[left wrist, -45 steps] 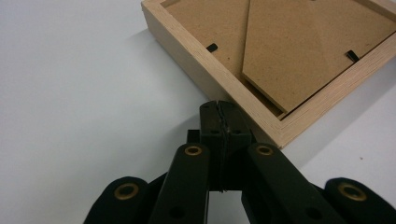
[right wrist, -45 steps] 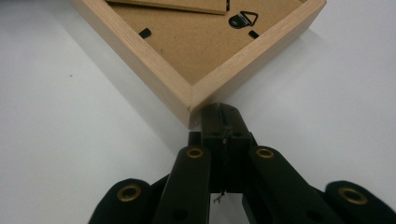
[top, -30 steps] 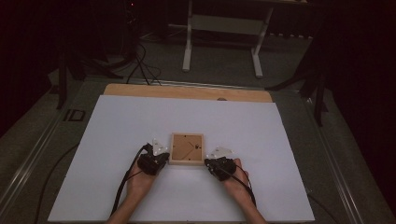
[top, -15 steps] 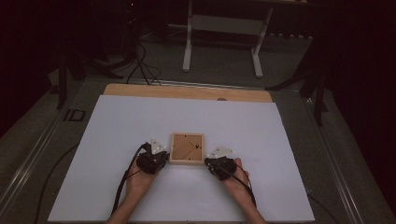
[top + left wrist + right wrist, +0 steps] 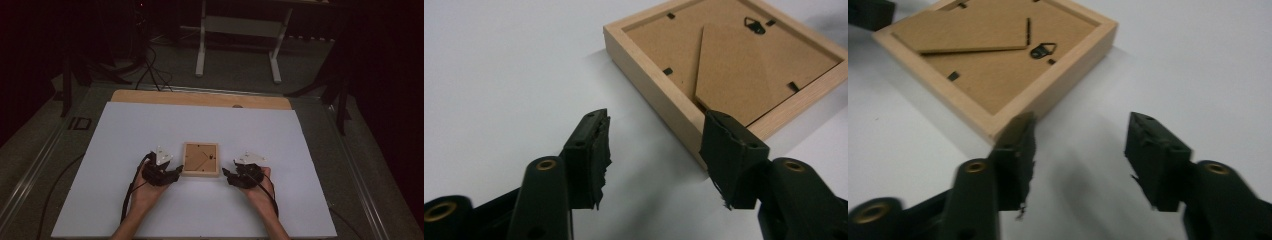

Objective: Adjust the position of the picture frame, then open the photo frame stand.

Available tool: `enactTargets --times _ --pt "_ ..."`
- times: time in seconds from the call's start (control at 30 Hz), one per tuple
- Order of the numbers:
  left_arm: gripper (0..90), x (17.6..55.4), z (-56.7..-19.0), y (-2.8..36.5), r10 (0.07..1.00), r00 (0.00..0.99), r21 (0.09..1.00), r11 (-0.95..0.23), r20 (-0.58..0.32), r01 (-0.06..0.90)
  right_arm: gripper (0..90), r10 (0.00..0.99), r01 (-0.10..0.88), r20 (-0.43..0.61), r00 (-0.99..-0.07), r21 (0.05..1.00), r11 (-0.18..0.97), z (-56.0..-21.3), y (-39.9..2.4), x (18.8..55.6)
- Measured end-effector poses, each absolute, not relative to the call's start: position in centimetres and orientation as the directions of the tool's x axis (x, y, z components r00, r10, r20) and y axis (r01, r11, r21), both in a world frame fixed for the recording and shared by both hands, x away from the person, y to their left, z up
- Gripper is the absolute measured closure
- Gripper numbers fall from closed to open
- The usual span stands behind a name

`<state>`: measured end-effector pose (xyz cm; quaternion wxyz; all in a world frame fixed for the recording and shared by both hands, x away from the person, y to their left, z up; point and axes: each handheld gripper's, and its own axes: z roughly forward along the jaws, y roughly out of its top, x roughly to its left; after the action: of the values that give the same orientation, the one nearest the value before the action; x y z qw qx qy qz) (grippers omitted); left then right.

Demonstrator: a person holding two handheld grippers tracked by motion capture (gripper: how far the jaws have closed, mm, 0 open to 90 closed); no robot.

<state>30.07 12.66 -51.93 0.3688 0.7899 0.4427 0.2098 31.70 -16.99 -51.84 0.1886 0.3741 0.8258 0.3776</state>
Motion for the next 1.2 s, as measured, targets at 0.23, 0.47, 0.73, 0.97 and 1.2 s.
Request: enactTargets --times 0.23,0.47,0.73,0.97,1.2 --pt "43.2 29.7 -51.5 12.7 0.852 0.524 0.782 -0.331 0.006 0.528 41.6 0.764 0.470 -0.030 -0.645 0.772 0.427 -51.7 -17.2 31.7" --pt "44.0 29.0 -50.5 12.5 0.839 0.544 0.809 -0.324 0.007 0.490 42.8 0.752 0.450 -0.039 -0.659 0.781 0.434 -51.4 -17.1 31.4" --pt "44.2 28.7 -49.8 11.8 0.820 0.572 0.815 -0.344 0.017 0.467 43.1 0.741 0.430 -0.040 -0.670 0.793 0.431 -51.0 -16.8 31.2" --pt "45.0 29.3 -49.7 11.1 0.809 0.587 0.812 -0.345 0.004 0.470 43.3 0.735 0.418 -0.039 -0.677 0.801 0.428 -50.8 -16.7 31.1" --pt "45.5 30.1 -50.0 10.0 0.796 0.605 0.806 -0.362 0.007 0.468 48.7 0.726 0.406 -0.033 -0.687 0.811 0.422 -50.7 -16.5 30.9"
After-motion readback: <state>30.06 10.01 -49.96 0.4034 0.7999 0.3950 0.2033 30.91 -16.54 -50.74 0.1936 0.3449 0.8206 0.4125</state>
